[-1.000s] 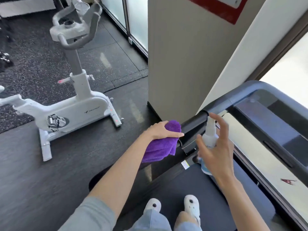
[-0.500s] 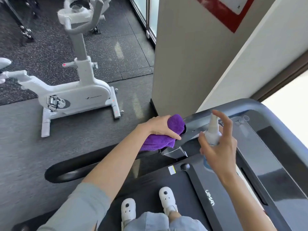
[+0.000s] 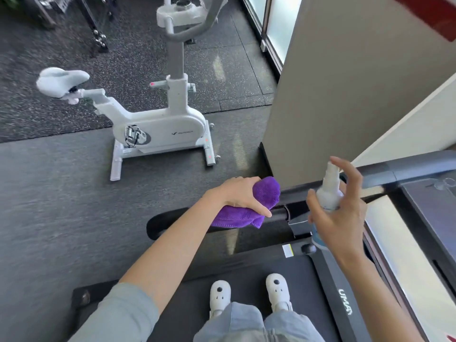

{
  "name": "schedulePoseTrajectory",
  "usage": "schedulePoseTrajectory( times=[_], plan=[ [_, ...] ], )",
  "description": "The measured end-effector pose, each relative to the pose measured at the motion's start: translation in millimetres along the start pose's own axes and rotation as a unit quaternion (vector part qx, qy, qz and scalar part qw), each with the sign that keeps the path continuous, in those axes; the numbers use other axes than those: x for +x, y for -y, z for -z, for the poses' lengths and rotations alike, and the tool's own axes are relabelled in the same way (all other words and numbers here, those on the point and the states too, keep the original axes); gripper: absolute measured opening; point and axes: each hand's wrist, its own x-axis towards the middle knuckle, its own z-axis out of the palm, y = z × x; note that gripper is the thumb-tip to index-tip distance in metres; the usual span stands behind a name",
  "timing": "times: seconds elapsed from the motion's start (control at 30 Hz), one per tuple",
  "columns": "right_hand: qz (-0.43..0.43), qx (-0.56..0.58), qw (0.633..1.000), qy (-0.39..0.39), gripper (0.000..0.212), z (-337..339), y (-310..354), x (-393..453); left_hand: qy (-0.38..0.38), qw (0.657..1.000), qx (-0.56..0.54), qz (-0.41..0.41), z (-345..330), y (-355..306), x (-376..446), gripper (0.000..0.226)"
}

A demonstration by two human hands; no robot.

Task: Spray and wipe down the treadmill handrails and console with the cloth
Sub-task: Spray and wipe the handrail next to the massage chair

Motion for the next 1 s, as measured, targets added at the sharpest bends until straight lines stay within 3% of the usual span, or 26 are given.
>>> schedulePoseTrajectory(
  times=[0.13, 0.37, 0.53, 0.67, 0.83, 1.0],
  plan=[
    [0.011, 0.003, 1.000, 0.009, 0.069, -26, 14, -5, -0.022, 0.999, 0.016, 0.021, 7, 47, -40, 0.071],
    [0.016, 0.026, 0.998, 0.061, 0.067, -70, 37, -17, -0.038, 0.998, -0.017, 0.048, 19, 93, -90, 0.053],
    [0.022, 0.029, 0.995, 0.094, 0.069, -91, 44, -27, -0.084, 0.995, -0.036, 0.050, 17, 118, -116, 0.070],
    [0.016, 0.032, 0.994, 0.107, 0.067, -100, 47, -32, -0.095, 0.994, -0.031, 0.044, 16, 121, -120, 0.078],
    [0.019, 0.034, 0.994, 0.104, 0.067, -104, 48, -31, -0.047, 0.998, 0.002, 0.034, 24, 109, -105, 0.062],
    [0.002, 0.027, 0.996, 0.089, 0.069, -93, 36, -33, -0.020, 1.000, 0.012, 0.008, 20, 82, -75, 0.064]
  ],
)
